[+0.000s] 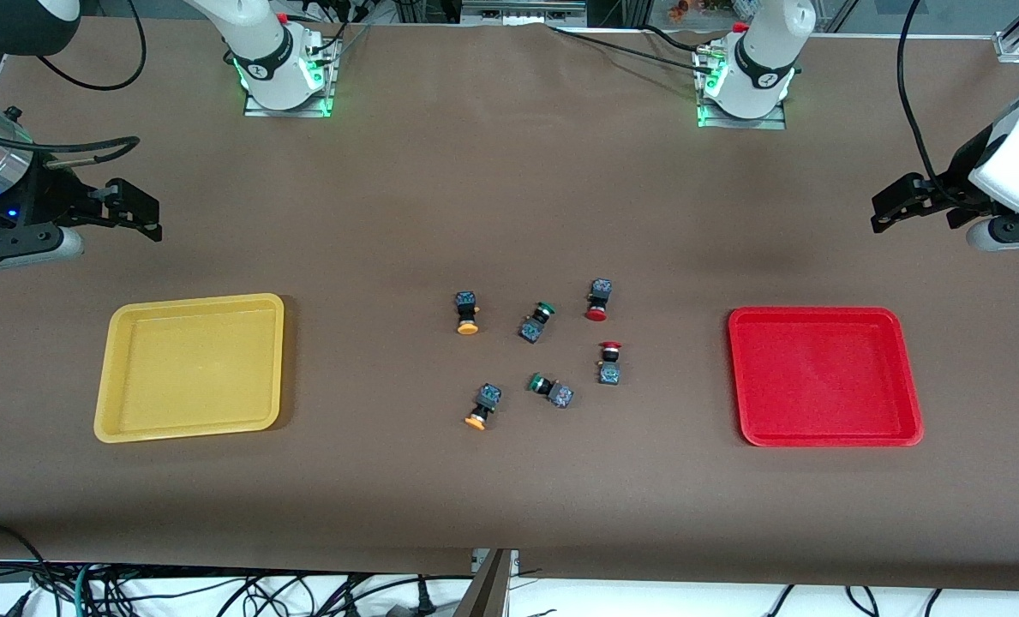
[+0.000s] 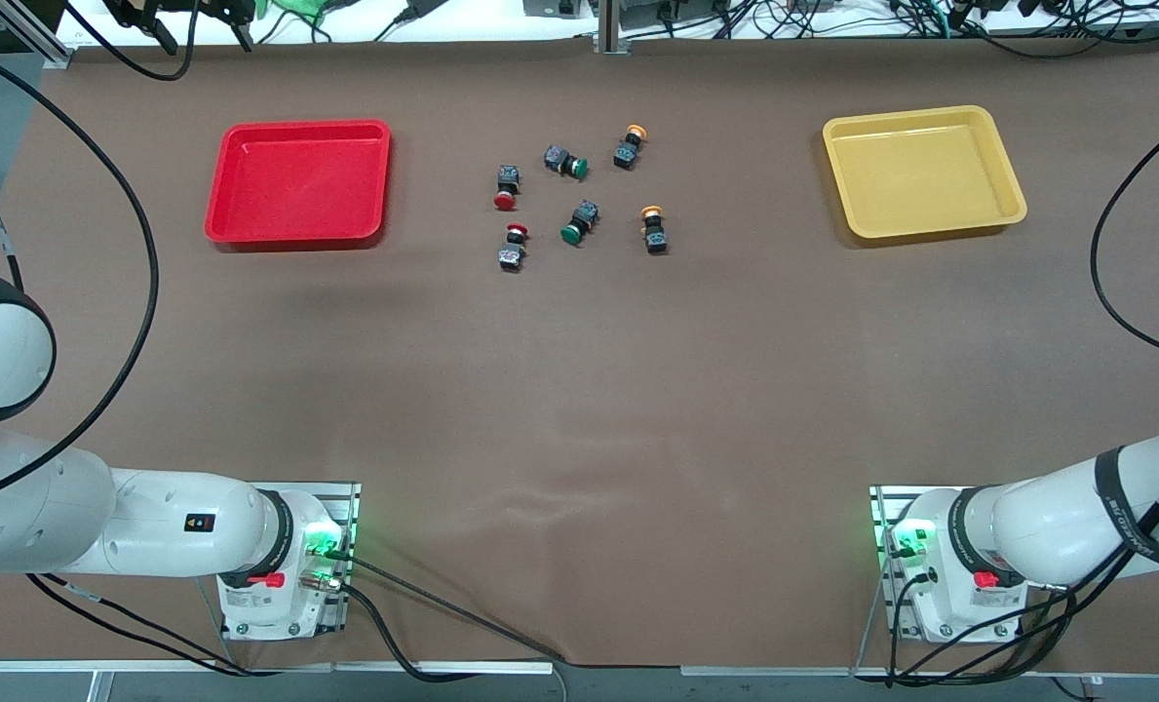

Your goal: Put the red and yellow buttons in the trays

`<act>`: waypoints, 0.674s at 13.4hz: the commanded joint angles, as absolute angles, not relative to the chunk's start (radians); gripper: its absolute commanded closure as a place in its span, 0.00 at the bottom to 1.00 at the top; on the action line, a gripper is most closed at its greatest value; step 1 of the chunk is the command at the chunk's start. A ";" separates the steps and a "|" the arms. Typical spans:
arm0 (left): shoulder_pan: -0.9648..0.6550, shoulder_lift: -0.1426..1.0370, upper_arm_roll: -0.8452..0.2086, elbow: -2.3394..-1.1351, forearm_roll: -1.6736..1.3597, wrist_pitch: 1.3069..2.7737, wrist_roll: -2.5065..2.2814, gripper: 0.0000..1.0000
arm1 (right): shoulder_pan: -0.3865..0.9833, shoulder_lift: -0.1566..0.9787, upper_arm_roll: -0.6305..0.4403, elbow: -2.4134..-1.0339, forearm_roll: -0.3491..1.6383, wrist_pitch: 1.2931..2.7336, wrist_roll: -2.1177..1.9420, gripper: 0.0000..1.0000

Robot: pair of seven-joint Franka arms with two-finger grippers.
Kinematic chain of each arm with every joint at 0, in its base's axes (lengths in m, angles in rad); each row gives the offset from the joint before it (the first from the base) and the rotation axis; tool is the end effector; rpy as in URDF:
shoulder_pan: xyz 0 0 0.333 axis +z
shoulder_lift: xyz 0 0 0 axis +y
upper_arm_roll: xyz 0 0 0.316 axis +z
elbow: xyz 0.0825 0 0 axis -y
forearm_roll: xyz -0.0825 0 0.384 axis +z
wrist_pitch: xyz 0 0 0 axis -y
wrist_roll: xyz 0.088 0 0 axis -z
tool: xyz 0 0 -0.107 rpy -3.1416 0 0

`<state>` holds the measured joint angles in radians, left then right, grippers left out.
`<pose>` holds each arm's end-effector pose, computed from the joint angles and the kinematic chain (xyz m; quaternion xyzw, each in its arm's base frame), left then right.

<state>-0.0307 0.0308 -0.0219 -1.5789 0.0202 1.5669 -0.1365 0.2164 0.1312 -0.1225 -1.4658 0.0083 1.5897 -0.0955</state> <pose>0.5618 -0.0272 0.6032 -0.9989 -0.0417 0.0204 0.0117 0.5929 0.0616 0.6008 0.9955 0.0950 -0.0032 0.0038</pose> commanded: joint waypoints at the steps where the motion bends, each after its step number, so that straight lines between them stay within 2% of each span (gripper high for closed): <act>1: -0.026 0.048 -0.026 -1.545 0.023 1.542 -0.143 0.00 | 0.218 0.132 -0.121 -1.460 0.023 1.610 -0.094 0.00; 9: -0.028 0.048 -0.026 -1.543 0.023 1.542 -0.143 0.00 | 0.203 0.149 -0.127 -1.448 0.025 1.615 -0.087 0.00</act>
